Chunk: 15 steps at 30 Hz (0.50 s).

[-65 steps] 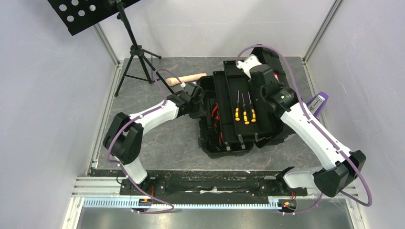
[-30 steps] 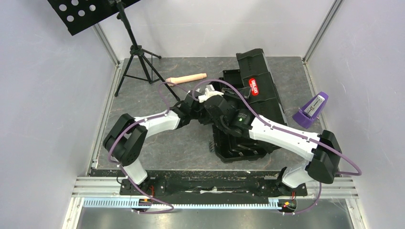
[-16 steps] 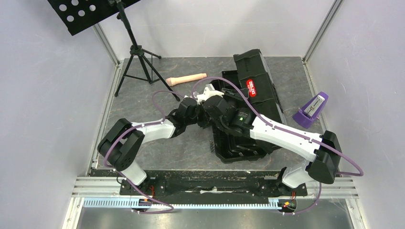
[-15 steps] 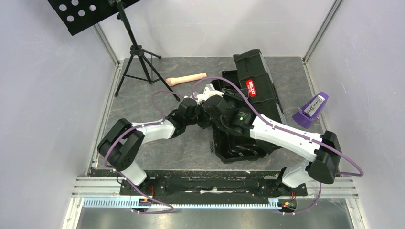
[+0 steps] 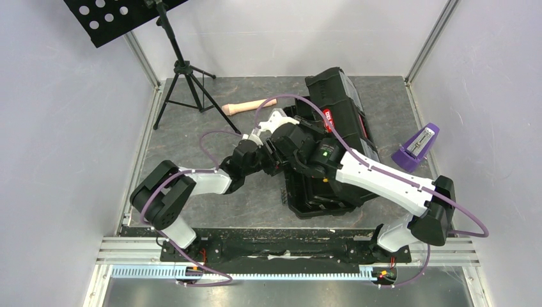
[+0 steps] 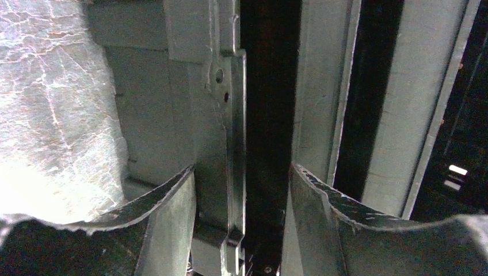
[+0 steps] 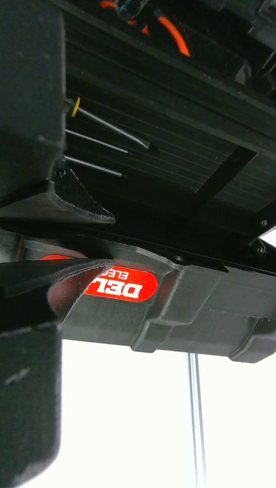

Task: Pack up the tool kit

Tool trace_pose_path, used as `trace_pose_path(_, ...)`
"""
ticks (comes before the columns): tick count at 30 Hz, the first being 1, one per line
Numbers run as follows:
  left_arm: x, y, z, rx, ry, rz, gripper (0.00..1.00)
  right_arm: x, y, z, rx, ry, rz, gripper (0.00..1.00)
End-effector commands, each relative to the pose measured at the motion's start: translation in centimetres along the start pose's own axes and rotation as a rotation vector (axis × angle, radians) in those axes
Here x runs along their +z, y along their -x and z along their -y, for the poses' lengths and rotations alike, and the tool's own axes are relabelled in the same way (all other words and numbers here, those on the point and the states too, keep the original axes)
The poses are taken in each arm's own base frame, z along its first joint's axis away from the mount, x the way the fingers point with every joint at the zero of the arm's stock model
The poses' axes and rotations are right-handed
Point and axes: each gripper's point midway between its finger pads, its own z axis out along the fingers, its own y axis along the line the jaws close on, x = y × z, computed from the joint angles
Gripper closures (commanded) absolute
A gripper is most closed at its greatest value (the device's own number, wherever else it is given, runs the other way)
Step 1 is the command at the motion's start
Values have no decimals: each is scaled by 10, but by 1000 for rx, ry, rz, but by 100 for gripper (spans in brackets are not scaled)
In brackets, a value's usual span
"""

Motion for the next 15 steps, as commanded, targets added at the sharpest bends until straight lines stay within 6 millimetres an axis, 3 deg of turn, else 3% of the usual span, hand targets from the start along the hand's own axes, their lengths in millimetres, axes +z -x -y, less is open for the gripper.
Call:
trace_pose_path(1,-13,1,50,-16,-194,23,36,-15,47,-30,162,234,180,76)
trace_pose_path(11,-38,18,37,54,-104,127,29,-31,77,-50,288,424,282,60)
trace_pose_path(15,-55,30,20,42,-43,203,28,-43,91,-51,343,503,332,51)
